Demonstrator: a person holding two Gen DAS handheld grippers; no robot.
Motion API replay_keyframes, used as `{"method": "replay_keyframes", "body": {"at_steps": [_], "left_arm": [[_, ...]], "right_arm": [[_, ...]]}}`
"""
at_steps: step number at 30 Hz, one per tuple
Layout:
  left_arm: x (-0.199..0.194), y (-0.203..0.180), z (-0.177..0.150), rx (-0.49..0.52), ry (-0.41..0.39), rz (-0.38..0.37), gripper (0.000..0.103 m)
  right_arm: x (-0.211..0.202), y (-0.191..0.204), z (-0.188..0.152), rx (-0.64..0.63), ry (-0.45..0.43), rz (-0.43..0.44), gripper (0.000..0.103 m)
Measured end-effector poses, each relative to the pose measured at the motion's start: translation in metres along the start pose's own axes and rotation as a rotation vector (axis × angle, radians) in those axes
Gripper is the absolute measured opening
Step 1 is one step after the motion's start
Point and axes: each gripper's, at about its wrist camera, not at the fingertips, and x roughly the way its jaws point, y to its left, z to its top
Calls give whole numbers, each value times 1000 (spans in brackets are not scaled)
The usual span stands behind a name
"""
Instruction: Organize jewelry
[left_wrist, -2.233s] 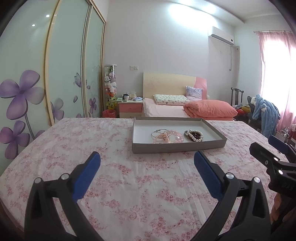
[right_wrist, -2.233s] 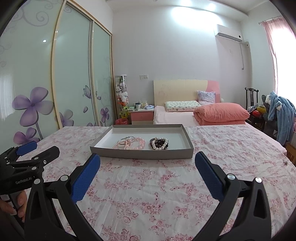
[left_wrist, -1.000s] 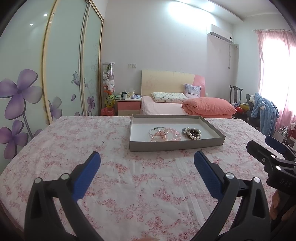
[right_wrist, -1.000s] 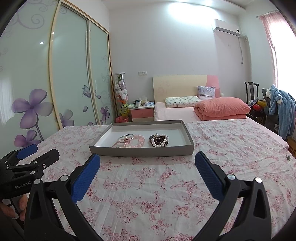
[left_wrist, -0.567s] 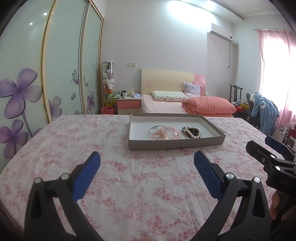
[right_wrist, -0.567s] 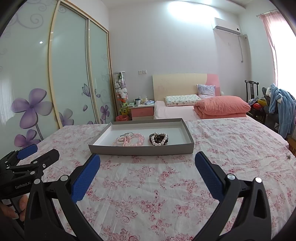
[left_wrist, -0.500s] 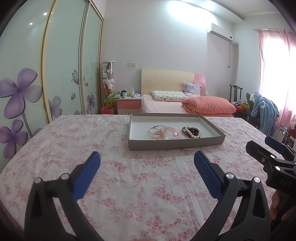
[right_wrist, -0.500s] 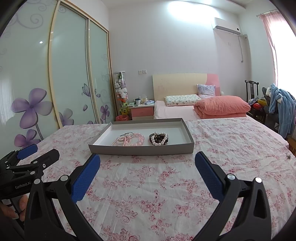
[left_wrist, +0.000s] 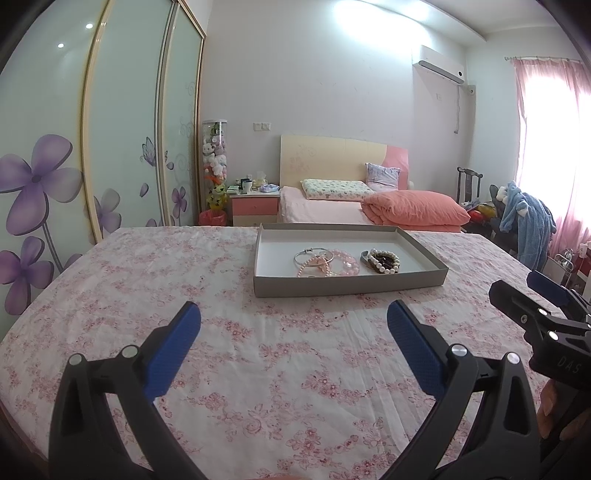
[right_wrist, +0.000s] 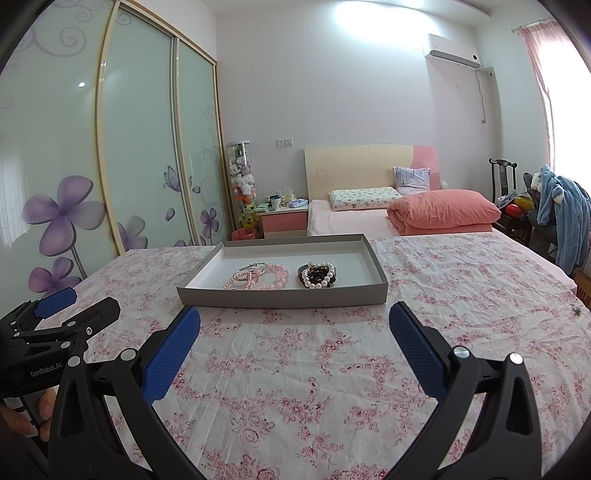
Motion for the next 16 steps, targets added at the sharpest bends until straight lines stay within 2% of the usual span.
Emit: {"method": "replay_keyframes", "body": {"at_steps": [16], "left_arm": [[2, 0, -2, -5, 15, 0, 99]], "right_arm": [[0, 0, 0, 2, 1, 0, 101]]}}
